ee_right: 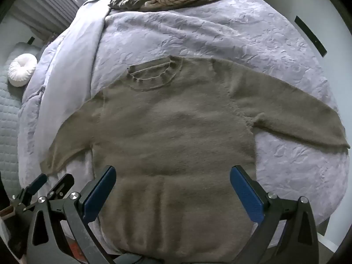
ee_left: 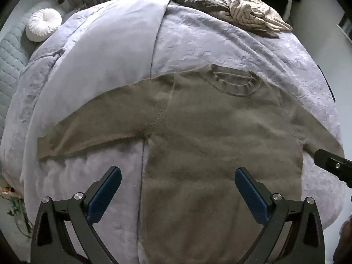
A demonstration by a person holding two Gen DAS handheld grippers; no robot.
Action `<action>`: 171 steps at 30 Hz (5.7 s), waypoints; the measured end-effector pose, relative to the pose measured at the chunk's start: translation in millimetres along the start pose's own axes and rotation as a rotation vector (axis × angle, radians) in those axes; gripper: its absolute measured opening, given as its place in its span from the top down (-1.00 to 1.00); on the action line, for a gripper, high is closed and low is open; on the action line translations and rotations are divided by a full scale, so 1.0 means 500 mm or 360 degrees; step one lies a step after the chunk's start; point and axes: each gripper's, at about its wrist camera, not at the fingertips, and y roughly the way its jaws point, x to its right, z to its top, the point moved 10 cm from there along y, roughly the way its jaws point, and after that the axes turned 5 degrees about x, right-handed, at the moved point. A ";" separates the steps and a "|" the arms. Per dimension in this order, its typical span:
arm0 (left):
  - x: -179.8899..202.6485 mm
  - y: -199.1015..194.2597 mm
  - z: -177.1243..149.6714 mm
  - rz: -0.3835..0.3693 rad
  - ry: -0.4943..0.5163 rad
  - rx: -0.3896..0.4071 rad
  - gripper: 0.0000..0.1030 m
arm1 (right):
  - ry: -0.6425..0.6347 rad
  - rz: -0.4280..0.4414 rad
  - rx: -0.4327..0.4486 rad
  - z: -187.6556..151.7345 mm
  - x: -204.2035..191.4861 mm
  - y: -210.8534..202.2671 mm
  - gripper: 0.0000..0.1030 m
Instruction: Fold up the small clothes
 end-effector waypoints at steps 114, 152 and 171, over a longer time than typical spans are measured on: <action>0.037 -0.016 0.002 0.0188 -0.0087 -0.0068 -1.00 | -0.0184 -0.0007 -0.0070 0.039 0.088 0.026 -1.00; -0.693 0.368 -0.119 0.0090 -0.1321 -0.0072 -1.00 | -0.0263 0.0067 -0.0306 -0.127 -0.223 0.113 -1.00; -0.443 0.165 0.156 -0.0442 -0.0892 0.0529 0.81 | -0.0292 0.0225 -0.0254 -0.070 -0.191 0.111 -1.00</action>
